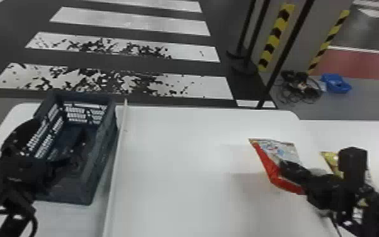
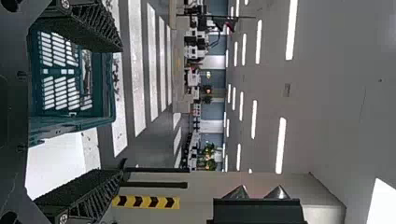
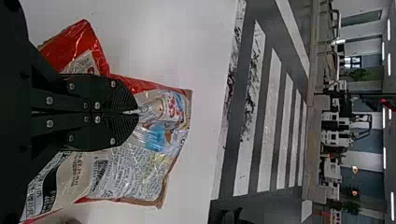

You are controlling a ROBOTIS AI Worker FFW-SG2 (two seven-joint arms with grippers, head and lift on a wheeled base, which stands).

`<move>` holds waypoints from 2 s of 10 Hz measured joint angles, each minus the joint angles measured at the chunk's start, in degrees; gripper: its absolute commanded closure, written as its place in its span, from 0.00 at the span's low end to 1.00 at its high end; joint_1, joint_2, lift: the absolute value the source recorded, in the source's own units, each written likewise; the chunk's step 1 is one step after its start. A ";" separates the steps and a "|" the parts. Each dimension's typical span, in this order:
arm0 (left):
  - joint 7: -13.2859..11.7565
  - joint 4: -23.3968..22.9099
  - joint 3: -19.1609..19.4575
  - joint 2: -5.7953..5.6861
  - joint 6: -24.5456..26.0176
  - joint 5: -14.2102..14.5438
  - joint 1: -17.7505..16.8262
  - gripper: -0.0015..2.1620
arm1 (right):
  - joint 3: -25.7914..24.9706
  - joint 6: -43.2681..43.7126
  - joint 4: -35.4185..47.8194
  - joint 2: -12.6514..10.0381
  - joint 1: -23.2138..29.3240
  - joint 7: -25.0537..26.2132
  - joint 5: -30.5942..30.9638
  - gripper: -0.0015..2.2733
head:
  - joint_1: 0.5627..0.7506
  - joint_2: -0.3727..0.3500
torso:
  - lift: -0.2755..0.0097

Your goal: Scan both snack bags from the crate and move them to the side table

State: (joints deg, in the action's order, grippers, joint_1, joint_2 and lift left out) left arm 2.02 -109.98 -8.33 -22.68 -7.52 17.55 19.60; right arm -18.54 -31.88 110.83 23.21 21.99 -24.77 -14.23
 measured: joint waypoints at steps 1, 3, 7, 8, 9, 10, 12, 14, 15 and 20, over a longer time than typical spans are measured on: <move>-0.01 0.69 -0.22 0.00 -0.49 -0.12 0.00 0.03 | -0.70 0.35 -0.23 1.74 -0.09 1.33 1.37 0.99 | 0.70 0.19 | 0.63; -0.09 2.83 -1.11 0.50 -2.41 -0.94 0.02 0.03 | 0.87 5.52 -7.18 5.15 -3.06 2.79 5.25 0.99 | 0.70 0.14 | 0.63; -0.17 5.04 -1.58 1.52 -2.87 -1.87 -0.15 0.03 | 2.88 14.11 -25.82 12.91 -13.81 4.65 6.75 0.99 | 0.70 0.03 | 0.63; -0.18 5.56 -1.95 1.77 -2.89 -2.08 -0.54 0.03 | 3.63 16.09 -31.30 14.54 -17.30 4.85 6.70 0.99 | 0.70 0.03 | 0.63; -0.18 5.96 -2.09 1.89 -3.08 -2.21 -0.73 0.03 | 5.23 18.52 -37.54 16.13 -21.24 5.46 6.69 0.99 | 0.70 0.03 | 0.63; -0.18 6.31 -2.27 1.91 -3.27 -2.25 -1.02 0.03 | 6.76 21.10 -43.43 17.43 -24.80 6.17 6.71 0.99 | 0.70 0.03 | 0.63; -0.02 8.04 -4.69 1.37 -3.94 -1.86 -3.92 0.03 | 5.80 24.25 -50.63 19.20 -26.80 8.23 6.29 0.99 | 0.70 0.03 | 0.63; 0.00 8.37 -5.60 0.66 -4.89 -1.29 -4.84 0.03 | 5.56 24.77 -56.54 19.86 -29.56 9.26 6.61 0.99 | 0.70 0.03 | 0.63; 0.00 8.19 -5.63 0.43 -5.39 -1.06 -4.84 0.03 | 5.81 25.32 -58.64 19.98 -30.50 9.16 6.70 0.99 | 0.70 0.03 | 0.63; 0.02 7.65 -5.63 -0.02 -6.50 -0.67 -4.08 0.03 | 6.12 25.57 -60.81 19.93 -30.72 10.60 5.02 0.00 | 0.70 0.03 | 0.63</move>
State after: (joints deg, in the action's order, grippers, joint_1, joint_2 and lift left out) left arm 2.04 -102.33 -13.96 -22.70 -14.03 16.88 15.52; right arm -12.43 -6.32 50.02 43.14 -8.73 -14.16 -9.21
